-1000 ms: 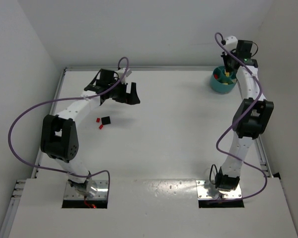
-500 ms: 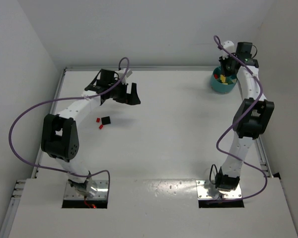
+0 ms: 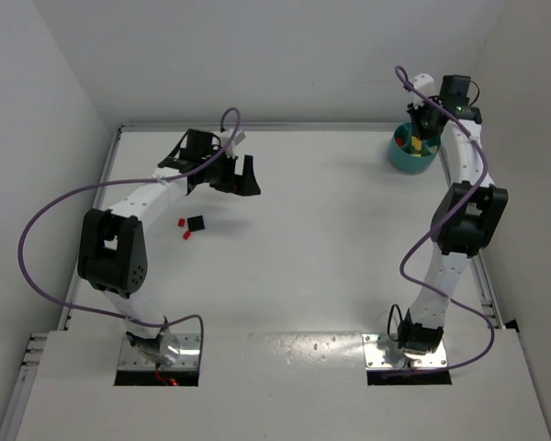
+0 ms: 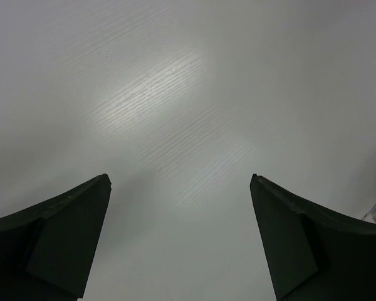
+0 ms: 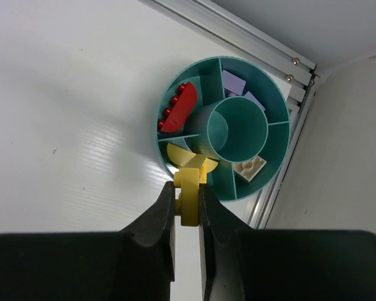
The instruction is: Sort the legos into containers by color
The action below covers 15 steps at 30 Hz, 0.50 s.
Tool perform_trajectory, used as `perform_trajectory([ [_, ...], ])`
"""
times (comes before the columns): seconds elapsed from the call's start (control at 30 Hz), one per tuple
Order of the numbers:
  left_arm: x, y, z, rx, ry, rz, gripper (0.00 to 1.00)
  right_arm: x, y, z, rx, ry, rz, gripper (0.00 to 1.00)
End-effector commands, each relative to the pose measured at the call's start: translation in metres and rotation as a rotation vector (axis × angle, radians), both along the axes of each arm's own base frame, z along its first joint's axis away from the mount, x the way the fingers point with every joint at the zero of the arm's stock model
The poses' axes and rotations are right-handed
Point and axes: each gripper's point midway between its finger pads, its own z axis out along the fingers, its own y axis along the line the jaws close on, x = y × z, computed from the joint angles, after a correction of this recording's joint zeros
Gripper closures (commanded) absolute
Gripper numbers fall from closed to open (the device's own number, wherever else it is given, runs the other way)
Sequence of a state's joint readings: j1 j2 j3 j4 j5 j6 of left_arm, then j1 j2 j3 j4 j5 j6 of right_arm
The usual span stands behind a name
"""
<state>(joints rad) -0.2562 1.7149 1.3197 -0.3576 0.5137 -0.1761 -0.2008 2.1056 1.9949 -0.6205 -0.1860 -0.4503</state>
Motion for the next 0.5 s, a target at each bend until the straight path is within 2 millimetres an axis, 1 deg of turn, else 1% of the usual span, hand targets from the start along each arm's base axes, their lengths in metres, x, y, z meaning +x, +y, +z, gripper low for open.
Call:
perform_trajectory([
  [0.0,0.011,-0.002,0.018,-0.023,-0.055,-0.014,0.0,0.014,-0.006,0.01,-0.035,-0.042,0.026,0.95],
  [0.03,0.011,-0.002,0.018,-0.023,-0.055,-0.014,0.0,0.015,-0.008,0.004,-0.046,-0.031,0.026,0.94],
  [0.1,0.011,-0.002,0.018,-0.023,-0.055,-0.014,0.0,0.015,-0.008,0.008,-0.047,-0.034,0.026,0.94],
  [0.13,0.011,-0.002,0.018,-0.023,-0.055,-0.014,0.0,0.016,-0.01,0.001,-0.059,-0.021,0.027,0.94],
  [0.17,0.011,-0.002,0.018,-0.023,-0.055,-0.014,0.0,0.018,-0.011,0.0,-0.059,-0.022,0.027,0.93],
  [0.2,0.011,-0.002,0.018,-0.023,-0.055,-0.014,0.0,0.019,-0.011,0.004,-0.061,-0.031,0.027,0.93],
  [0.23,0.011,-0.002,0.018,-0.023,-0.055,-0.014,0.0,0.017,-0.013,-0.004,-0.07,-0.008,0.028,0.93],
  [0.33,0.011,-0.002,0.018,-0.023,-0.055,-0.014,0.0,0.018,-0.013,-0.004,-0.078,-0.008,0.035,0.93],
  [0.37,0.011,-0.002,0.014,-0.021,-0.046,-0.014,0.0,0.018,-0.013,-0.009,-0.076,0.001,0.035,0.93],
  [0.43,0.011,-0.002,0.014,-0.021,-0.046,-0.014,0.0,0.017,-0.017,-0.009,-0.09,0.004,0.02,0.92],
  [0.47,0.01,-0.004,0.015,-0.027,-0.045,-0.02,0.0,0.016,-0.017,-0.012,-0.095,0.013,0.026,0.88],
])
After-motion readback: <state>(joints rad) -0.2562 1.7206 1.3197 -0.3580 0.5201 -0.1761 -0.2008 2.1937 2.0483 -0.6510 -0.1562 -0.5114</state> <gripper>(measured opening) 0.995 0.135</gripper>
